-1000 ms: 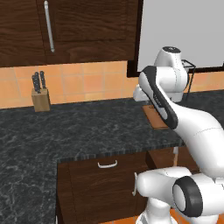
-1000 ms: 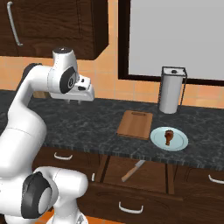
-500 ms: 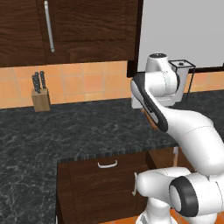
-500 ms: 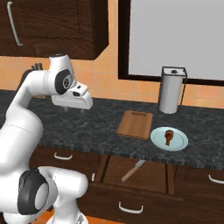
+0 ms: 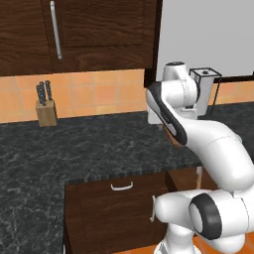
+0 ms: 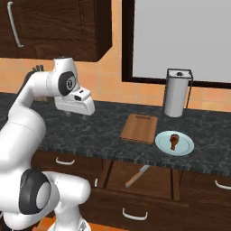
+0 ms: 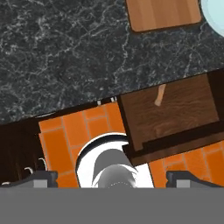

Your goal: Pick up the knife from the drawer and place it on the cutting board. Then place the meat from the plate to the cutting board.

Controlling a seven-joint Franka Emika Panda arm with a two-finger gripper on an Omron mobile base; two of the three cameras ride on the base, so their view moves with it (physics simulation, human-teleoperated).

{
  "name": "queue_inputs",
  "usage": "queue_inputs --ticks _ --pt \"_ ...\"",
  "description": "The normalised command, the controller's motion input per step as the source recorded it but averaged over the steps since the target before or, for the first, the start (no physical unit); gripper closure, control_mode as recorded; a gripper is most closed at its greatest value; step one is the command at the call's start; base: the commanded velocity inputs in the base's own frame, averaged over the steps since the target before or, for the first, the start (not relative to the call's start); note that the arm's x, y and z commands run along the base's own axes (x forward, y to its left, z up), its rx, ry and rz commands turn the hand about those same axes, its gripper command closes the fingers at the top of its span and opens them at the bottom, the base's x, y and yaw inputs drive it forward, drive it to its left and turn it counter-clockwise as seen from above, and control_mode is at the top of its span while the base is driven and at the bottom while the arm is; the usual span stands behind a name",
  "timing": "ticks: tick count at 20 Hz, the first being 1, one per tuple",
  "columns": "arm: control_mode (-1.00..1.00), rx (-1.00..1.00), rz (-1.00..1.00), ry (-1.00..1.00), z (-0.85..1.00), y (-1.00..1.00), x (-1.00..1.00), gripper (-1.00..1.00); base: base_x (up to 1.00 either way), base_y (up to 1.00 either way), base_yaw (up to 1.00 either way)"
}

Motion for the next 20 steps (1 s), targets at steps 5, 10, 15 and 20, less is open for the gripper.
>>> queue_inputs --ticks 5,10,15,20 --pt "1.00 0.00 0.00 0.00 0.00 0.00 0.00 -1.00 0.00 0.42 -0.32" --pt "1.00 0.00 0.00 0.00 0.00 0.00 0.00 -1.00 0.00 0.67 -0.45" --pt "1.00 0.00 0.00 0.00 0.00 0.00 0.00 -1.00 0.13 0.42 -0.45" --pt "1.00 0.00 0.00 0.00 0.00 0.00 0.00 -1.00 0.50 0.28 -0.34"
